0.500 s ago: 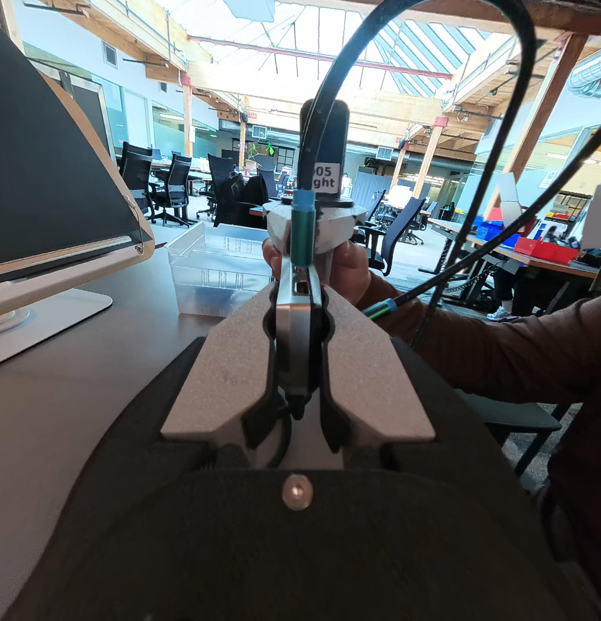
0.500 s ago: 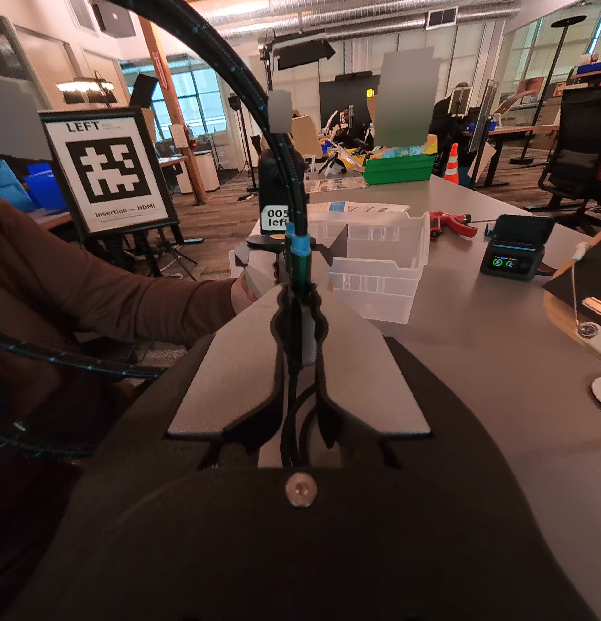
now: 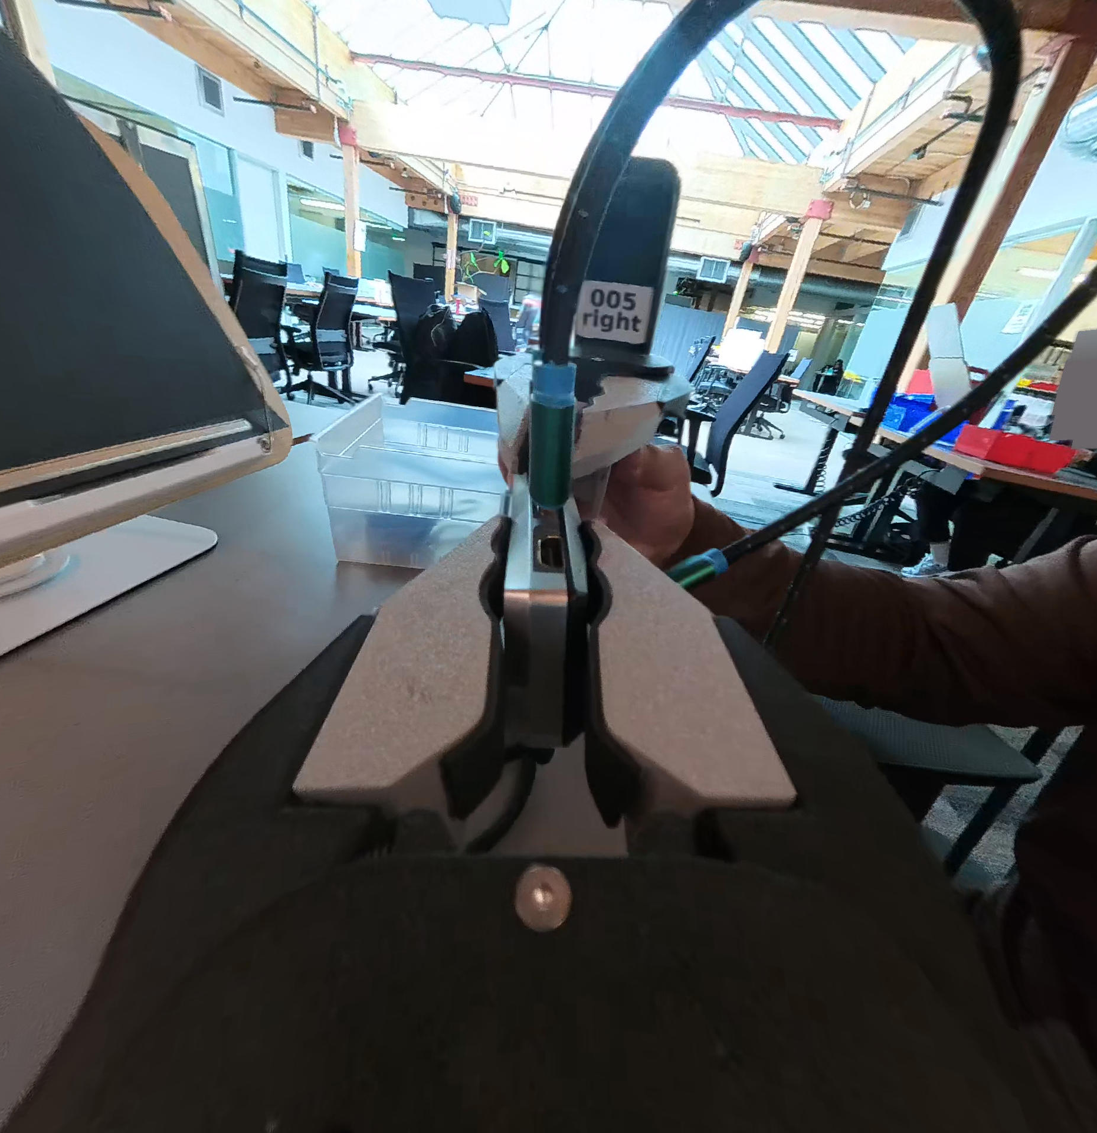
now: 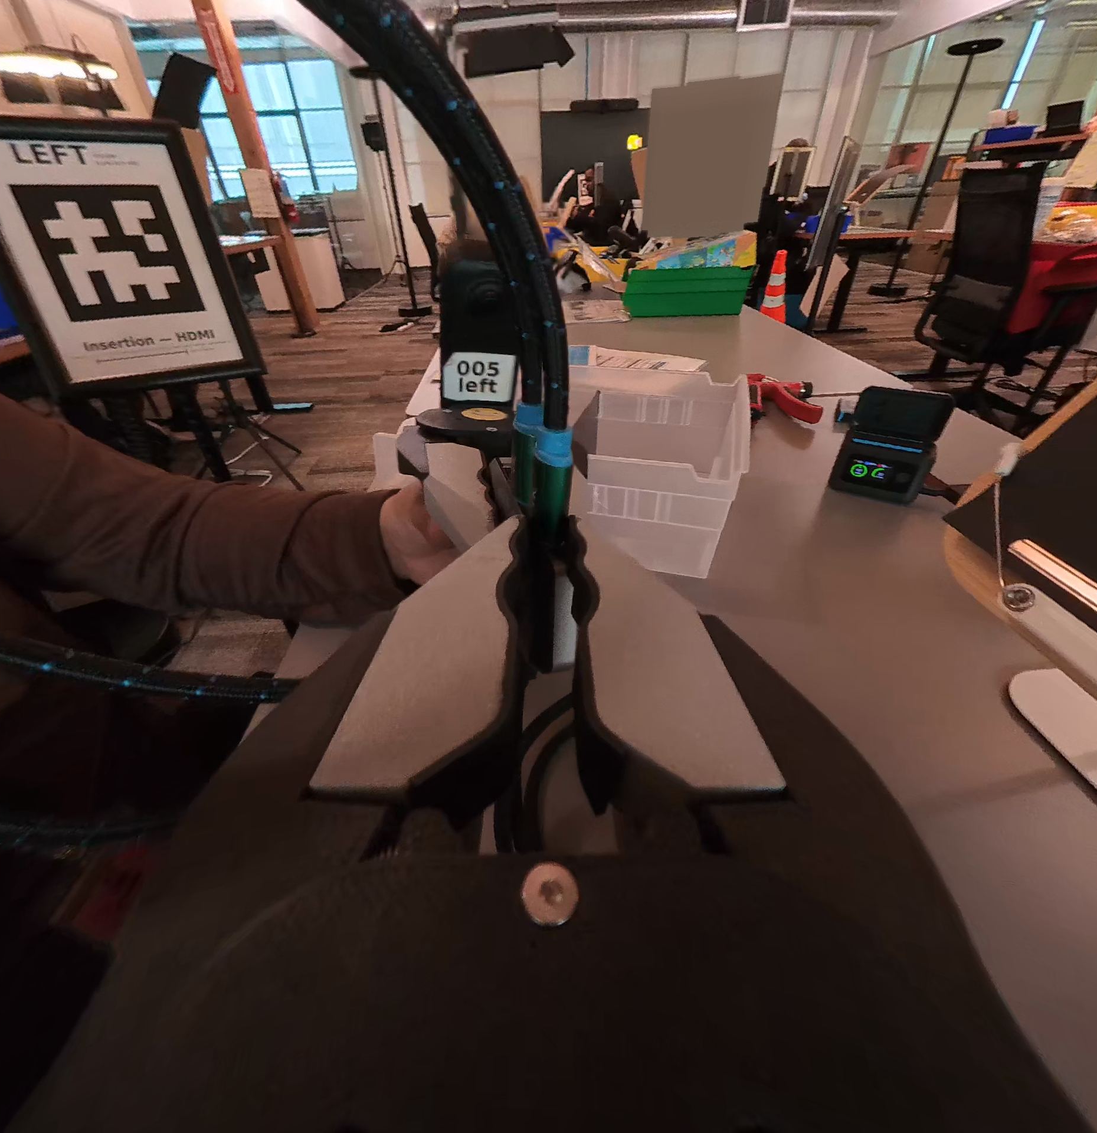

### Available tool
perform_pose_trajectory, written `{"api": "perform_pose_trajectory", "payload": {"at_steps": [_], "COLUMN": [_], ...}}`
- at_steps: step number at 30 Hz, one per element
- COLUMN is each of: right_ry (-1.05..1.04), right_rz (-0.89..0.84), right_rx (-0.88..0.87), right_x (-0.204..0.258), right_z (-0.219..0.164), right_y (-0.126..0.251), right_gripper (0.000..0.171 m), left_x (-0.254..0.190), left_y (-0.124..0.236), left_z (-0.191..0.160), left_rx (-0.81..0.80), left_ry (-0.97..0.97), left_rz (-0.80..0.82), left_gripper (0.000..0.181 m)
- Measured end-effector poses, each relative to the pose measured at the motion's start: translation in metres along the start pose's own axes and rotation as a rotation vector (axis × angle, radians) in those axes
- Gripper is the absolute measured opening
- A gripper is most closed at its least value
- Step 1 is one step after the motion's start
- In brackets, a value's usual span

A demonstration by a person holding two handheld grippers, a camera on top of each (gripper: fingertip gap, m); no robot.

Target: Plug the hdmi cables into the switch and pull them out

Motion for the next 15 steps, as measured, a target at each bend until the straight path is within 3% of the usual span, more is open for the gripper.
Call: {"api": "perform_pose_trajectory", "payload": {"at_steps": [4,13,15], "right_ry": [-0.072,-0.242,-0.303], "right_rz": [-0.041,-0.064,-0.063], "right_rx": [-0.063,-0.228,-0.373], "right_x": [-0.005,-0.007,-0.013], "right_z": [0.004,0.015,0.029], "right_y": [-0.006,-0.013,-0.001], "right_gripper": [0.008,0.007,0.007], "left_x": [0.006,0.007,0.006], "left_y": [0.004,0.006,0.002], "left_z": [0.004,0.012,0.004], "left_rx": [-0.015,-0.122,-0.067], "left_ry": [0.018,0.101,0.106], "left_rz": [0.054,0.011,0.009], "left_gripper": [0.02,0.021,0.02]}}
Point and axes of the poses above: each gripper's, where its closed fingertips meet, y back along the fingers, z out of its top, x = y × z across the jaws, the point moved 3 cm from there along y, back along the fingers, and after that the axes turned 11 degrees about -z, right-handed, at the moved point
